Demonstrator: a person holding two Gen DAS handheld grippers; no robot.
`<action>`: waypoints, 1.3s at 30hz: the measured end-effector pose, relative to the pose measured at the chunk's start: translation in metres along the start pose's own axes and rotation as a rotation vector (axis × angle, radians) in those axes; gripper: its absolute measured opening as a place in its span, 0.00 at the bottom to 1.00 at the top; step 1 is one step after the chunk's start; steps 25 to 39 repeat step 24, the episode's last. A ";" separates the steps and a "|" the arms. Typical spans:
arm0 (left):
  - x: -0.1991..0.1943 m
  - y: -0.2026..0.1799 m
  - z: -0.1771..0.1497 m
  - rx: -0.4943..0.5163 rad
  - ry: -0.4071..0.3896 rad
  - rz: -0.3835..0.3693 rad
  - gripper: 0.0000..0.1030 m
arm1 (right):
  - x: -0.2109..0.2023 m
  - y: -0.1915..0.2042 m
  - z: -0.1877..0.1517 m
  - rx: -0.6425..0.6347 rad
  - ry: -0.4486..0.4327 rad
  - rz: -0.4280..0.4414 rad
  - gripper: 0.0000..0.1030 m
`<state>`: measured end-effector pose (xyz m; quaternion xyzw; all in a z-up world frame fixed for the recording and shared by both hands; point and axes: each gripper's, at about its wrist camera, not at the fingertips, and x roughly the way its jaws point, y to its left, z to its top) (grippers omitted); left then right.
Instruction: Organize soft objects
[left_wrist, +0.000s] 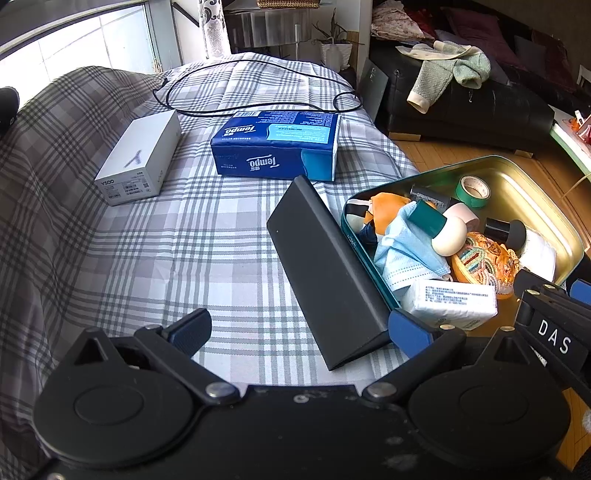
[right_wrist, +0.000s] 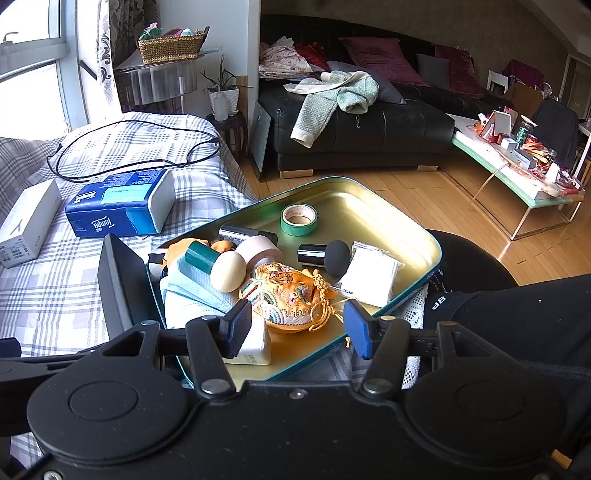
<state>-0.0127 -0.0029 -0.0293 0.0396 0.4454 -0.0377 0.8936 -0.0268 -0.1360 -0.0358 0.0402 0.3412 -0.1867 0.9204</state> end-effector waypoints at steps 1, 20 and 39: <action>0.000 0.000 0.000 0.000 0.000 0.000 0.99 | 0.000 -0.001 0.001 0.000 0.000 0.000 0.53; -0.001 0.000 -0.001 0.006 0.009 -0.008 0.99 | 0.000 0.000 0.000 -0.001 0.001 0.001 0.53; 0.000 -0.002 -0.003 0.015 0.011 -0.007 0.99 | 0.000 0.000 0.000 -0.001 0.001 -0.002 0.53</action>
